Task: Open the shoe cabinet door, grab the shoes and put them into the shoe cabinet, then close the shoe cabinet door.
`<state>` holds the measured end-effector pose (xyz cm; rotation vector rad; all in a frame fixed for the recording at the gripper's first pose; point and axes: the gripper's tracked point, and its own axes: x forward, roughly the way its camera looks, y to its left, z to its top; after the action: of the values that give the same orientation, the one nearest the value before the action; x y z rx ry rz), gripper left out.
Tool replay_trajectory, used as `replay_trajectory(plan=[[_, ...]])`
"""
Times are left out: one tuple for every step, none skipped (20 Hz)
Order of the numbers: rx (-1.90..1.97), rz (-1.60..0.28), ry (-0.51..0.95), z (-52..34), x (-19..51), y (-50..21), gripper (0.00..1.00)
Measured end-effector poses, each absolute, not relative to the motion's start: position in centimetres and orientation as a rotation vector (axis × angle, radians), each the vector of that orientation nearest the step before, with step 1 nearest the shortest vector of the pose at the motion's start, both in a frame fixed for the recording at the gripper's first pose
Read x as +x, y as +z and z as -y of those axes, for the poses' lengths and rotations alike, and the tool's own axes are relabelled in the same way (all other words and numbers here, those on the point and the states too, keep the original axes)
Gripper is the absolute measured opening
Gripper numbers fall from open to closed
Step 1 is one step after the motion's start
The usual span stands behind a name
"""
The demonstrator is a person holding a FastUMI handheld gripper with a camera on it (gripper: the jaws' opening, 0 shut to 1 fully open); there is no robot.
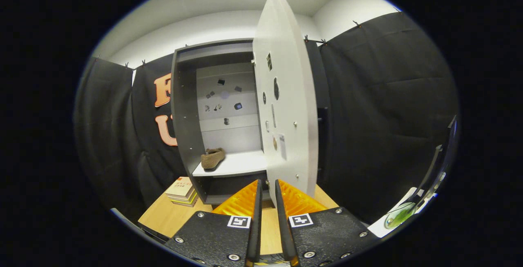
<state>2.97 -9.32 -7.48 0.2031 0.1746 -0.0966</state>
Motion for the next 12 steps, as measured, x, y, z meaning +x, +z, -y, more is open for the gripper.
replay_trajectory(plan=[[0.215, -0.189, -0.078, 8.4, 2.9, -8.1, 0.2], [0.223, -0.2, -0.06, 7.4, 3.0, -8.8, 0.2], [0.228, -0.216, -0.049, 6.5, 3.2, -9.7, 0.2], [0.232, -0.237, -0.03, 5.4, 3.4, -10.8, 0.2], [0.237, -0.261, -0.013, 4.2, 3.5, -11.9, 0.2], [0.245, -0.285, 0.002, 3.2, 3.6, -13.1, 0.2], [0.263, -0.315, 0.016, 2.1, 3.6, -14.4, 0.2], [0.283, -0.342, 0.038, 0.8, 3.8, -15.8, 0.2], [0.295, -0.371, 0.056, -0.2, 3.8, -17.1, 0.2], [0.304, -0.402, 0.067, -1.1, 3.8, -18.5, 0.2], [0.312, -0.432, 0.079, -2.0, 3.8, -19.8, 0.2], [0.318, -0.455, 0.09, -3.0, 4.1, -21.2, 0.2]])
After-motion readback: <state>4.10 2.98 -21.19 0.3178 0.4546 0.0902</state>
